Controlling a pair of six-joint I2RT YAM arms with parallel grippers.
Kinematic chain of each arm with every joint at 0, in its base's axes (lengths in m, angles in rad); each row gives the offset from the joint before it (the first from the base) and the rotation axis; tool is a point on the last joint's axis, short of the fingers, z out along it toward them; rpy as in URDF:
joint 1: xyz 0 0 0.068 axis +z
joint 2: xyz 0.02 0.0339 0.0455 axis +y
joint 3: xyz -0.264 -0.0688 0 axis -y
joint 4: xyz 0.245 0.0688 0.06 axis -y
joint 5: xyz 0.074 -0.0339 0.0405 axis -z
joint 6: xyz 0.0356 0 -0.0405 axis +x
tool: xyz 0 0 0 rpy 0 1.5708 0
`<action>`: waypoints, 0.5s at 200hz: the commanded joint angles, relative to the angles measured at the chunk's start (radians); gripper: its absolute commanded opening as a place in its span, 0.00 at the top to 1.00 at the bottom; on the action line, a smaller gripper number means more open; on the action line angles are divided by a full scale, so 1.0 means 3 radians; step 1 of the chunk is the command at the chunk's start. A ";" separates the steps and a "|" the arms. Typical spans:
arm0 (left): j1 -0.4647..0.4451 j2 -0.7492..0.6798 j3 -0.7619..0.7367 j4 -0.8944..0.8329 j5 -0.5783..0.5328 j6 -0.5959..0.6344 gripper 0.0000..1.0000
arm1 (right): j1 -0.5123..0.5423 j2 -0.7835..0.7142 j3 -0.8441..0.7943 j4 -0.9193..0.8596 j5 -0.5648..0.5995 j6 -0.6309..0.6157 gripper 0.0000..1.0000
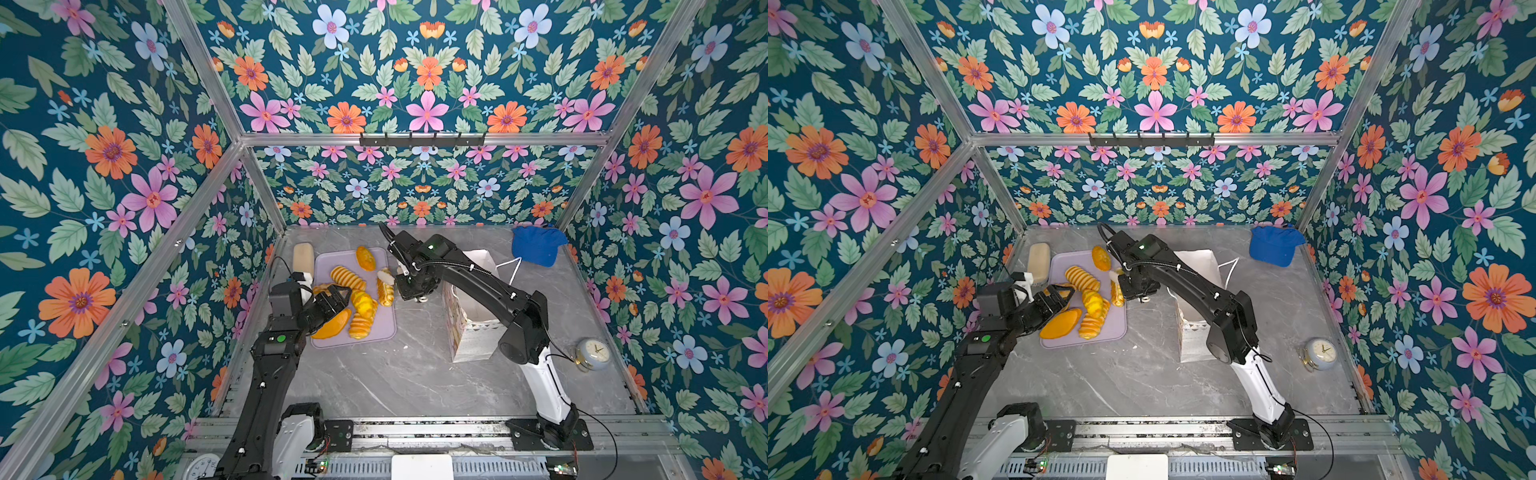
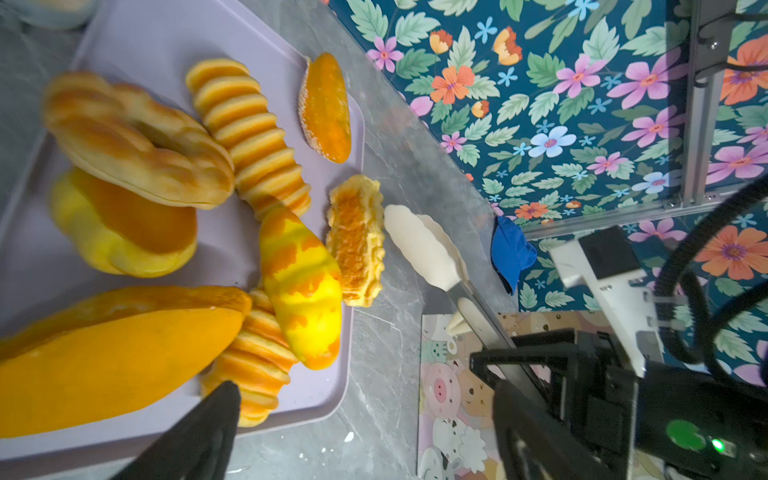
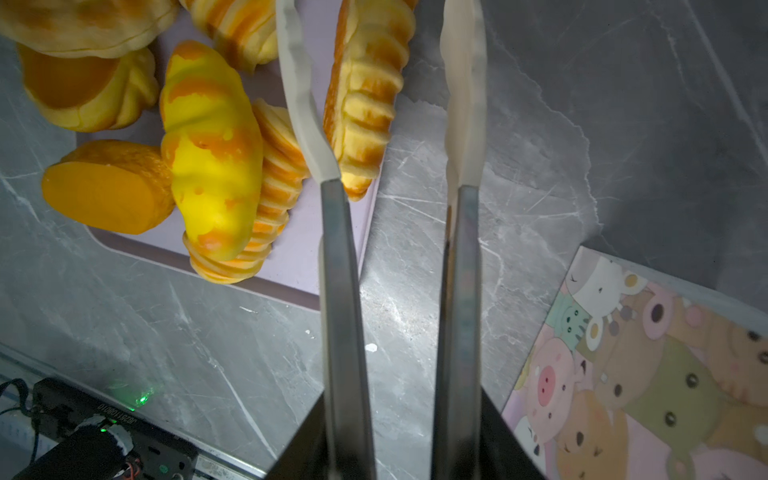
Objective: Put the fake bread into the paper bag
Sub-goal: 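Pinch the ridged golden bread with the tongs and lift it off the tray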
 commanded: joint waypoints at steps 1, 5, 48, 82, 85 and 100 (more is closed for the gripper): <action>-0.0212 0.0075 0.0055 0.0160 -0.0230 -0.0055 0.01 | -0.0010 0.0039 0.0002 0.0009 -0.0058 0.0054 0.56; -0.0235 0.0085 0.0058 0.0168 -0.0251 -0.0062 0.01 | -0.0013 0.0047 0.0004 0.0013 -0.0063 0.0058 0.56; -0.0270 0.0099 0.0041 0.0203 -0.0302 -0.0088 0.01 | -0.0029 0.0134 0.0017 0.0054 -0.0133 0.0059 0.55; -0.0272 0.0079 0.0032 0.0163 -0.0312 -0.0065 0.01 | -0.0037 0.0235 0.0073 0.0049 -0.0153 0.0063 0.55; -0.0271 0.0074 0.0035 0.0160 -0.0312 -0.0060 0.01 | -0.0035 0.0243 0.0081 0.0047 -0.0155 0.0060 0.55; -0.0271 0.0064 0.0029 0.0151 -0.0312 -0.0056 0.01 | -0.0039 0.0291 0.0125 0.0035 -0.0160 0.0059 0.55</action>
